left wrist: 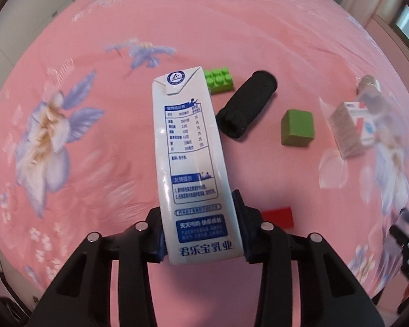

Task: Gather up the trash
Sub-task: 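Close the left tool on the milk carton while the right tool grasps the clear cup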

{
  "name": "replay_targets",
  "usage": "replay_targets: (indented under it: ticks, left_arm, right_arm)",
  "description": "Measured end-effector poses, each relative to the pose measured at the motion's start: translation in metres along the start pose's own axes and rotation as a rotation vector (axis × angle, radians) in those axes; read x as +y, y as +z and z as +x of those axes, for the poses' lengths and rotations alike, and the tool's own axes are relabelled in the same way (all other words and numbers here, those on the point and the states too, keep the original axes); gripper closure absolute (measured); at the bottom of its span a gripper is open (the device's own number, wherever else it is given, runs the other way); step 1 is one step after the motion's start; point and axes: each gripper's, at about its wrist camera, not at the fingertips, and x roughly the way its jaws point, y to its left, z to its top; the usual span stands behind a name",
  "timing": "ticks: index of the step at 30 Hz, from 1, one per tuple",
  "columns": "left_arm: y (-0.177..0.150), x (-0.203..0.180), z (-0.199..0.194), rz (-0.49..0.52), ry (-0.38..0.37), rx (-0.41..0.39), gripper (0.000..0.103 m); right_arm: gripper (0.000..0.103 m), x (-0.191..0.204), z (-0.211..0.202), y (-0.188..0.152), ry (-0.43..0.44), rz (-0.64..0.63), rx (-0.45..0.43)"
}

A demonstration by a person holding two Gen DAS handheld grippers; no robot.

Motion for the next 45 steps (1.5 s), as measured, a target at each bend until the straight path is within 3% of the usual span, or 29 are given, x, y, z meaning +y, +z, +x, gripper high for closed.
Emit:
replay_targets:
  ticks: [15, 23, 34, 45]
  left_arm:
    - [-0.060, 0.026, -0.153, 0.209, 0.020, -0.246, 0.062]
    - [-0.107, 0.026, -0.229, 0.324, 0.001, -0.365, 0.062]
    - [-0.178, 0.031, -0.280, 0.409, -0.012, -0.435, 0.061]
    - [-0.234, 0.042, -0.287, 0.456, -0.028, -0.441, 0.061]
  right_arm:
    - [0.055, 0.084, -0.128, 0.011, -0.025, -0.084, -0.159]
    - [0.055, 0.138, -0.204, -0.002, -0.039, -0.149, -0.254]
    - [0.055, 0.192, -0.266, -0.045, -0.028, -0.205, -0.319]
    - [0.055, 0.226, -0.281, -0.096, 0.028, -0.259, -0.317]
